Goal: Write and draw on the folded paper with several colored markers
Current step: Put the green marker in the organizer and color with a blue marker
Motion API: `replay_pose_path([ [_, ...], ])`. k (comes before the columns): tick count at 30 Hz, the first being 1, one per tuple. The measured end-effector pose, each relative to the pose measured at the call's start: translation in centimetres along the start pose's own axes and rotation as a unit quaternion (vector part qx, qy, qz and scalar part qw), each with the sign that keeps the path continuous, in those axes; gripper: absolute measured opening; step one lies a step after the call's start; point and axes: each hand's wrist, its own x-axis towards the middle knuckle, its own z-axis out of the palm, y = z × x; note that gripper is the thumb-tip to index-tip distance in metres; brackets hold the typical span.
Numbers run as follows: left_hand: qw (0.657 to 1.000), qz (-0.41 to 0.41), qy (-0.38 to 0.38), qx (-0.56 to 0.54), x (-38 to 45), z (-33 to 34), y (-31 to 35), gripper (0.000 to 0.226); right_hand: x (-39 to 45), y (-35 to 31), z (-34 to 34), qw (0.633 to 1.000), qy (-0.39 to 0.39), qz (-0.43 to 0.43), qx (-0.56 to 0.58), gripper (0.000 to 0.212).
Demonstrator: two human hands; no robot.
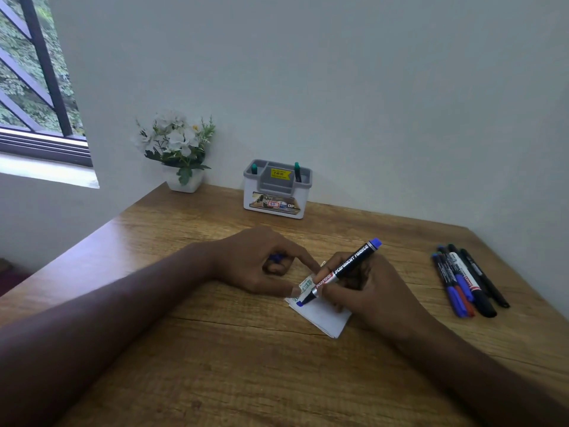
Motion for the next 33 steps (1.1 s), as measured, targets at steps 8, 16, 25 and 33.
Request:
replay_pose_path([
  [8, 1.000, -0.007, -0.002, -0.002, -0.03, -0.03, -0.16, 0.047, 0.11, 0.22, -0.16, 1.000, 0.004, -0.001, -0.006, 0.006],
  [16, 1.000, -0.008, -0.003, -0.011, 0.12, 0.00, -0.12, 0.045, 0.24, 0.39, -0.19, 1.000, 0.006, 0.001, -0.014, 0.004],
  [25, 1.000, -0.006, -0.003, -0.002, 0.14, 0.01, -0.25, 0.045, 0.32, 0.48, -0.30, 1.000, 0.011, 0.002, -0.020, 0.005],
  [33, 1.000, -0.009, -0.005, 0.000, 0.17, -0.01, -0.21, 0.047, 0.36, 0.48, -0.34, 1.000, 0.012, 0.003, -0.013, 0.006],
])
